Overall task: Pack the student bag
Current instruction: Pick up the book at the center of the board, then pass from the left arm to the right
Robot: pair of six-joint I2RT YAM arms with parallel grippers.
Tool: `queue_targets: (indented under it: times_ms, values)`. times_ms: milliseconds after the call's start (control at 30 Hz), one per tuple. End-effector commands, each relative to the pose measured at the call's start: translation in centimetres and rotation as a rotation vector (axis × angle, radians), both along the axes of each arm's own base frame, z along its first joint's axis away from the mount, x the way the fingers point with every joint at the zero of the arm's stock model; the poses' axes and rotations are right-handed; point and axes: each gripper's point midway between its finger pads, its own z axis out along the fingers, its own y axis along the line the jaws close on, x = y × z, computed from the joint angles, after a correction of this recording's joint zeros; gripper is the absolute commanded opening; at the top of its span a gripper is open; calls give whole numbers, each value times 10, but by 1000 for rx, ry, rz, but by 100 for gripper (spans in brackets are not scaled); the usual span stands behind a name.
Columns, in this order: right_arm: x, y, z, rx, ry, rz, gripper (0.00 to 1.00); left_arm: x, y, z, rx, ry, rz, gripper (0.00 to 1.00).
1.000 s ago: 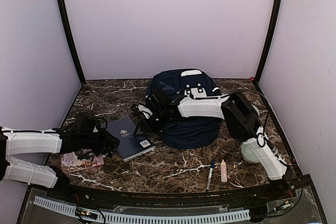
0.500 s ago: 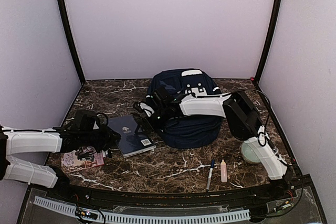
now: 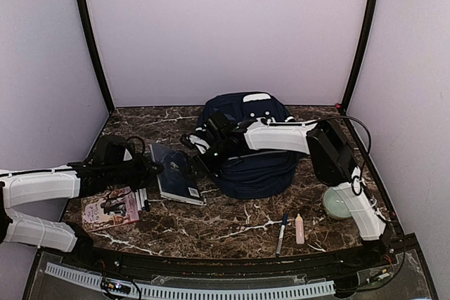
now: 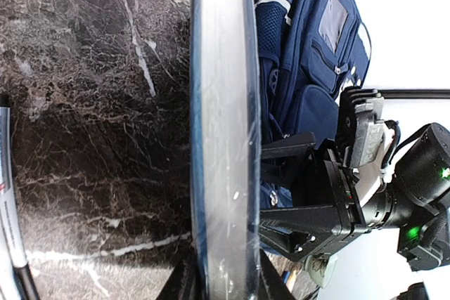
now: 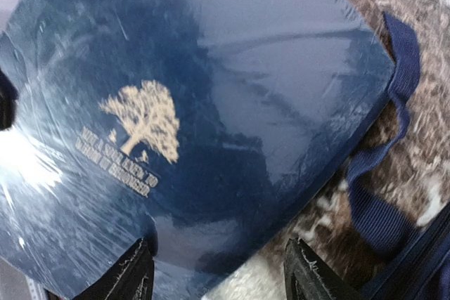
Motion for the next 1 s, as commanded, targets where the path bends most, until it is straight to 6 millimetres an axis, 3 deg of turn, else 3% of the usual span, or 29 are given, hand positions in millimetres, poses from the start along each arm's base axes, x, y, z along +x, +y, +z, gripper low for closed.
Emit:
queue_targets:
  times_ms: [0,200,267,400,500,633,800,967]
  values:
    - [-15,-19,32,-25,9,27,64,16,-16,108,-98,-270,-49,3]
    - [33,-63,132,153,-76,-71,65,19,-20,130,-19,-322,-117,0]
    - [47,-87,154,195,-102,-103,65,21,-26,138,-24,-354,-146,0]
    - [51,-125,188,295,-97,-112,66,26,-43,173,-69,-516,-223,0]
    - [48,-145,192,337,-39,-110,70,32,-54,197,-72,-614,-269,0]
    - [30,-156,188,323,-24,-33,99,43,-69,209,-99,-653,-312,0]
    - [26,-164,183,332,-17,-50,100,49,-87,234,-188,-757,-366,0]
    - [24,-159,175,408,155,-83,100,57,-97,248,-245,-816,-381,0]
